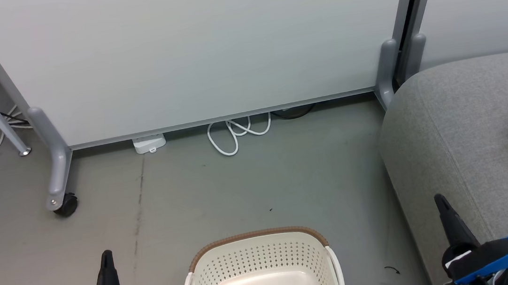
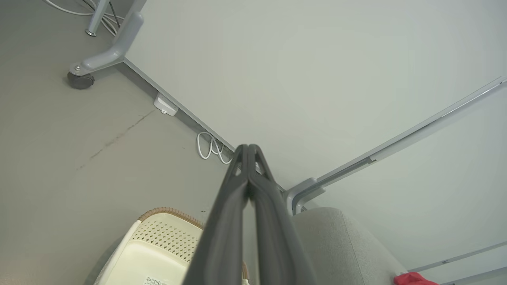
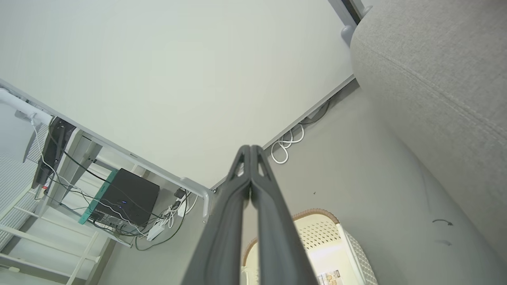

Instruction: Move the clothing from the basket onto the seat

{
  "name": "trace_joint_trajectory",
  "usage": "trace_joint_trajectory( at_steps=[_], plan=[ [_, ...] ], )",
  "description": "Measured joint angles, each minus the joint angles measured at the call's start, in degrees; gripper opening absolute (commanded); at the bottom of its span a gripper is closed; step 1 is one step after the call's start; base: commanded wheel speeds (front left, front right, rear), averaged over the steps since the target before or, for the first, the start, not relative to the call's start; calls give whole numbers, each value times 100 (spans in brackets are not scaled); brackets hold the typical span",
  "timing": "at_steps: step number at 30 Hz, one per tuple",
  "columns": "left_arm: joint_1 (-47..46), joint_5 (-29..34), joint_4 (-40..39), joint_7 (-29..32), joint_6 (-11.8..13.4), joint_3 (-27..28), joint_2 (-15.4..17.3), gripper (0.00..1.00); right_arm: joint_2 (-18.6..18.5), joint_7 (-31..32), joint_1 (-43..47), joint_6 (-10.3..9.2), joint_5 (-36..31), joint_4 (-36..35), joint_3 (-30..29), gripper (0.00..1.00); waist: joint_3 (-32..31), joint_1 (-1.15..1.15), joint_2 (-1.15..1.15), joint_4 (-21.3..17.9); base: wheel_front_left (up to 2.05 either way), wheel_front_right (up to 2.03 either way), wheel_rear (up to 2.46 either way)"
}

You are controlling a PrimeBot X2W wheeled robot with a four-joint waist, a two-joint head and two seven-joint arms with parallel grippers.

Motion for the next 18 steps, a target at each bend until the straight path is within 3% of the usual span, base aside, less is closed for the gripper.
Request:
trace_joint_trajectory(
  at_steps=[18],
  plan=[
    [-197, -1151, -71, 310, 0, 145, -22, 0, 9, 182, -99, 0, 1221, -41, -118, 0, 13, 0, 0, -42, 0, 0, 0]
  ],
)
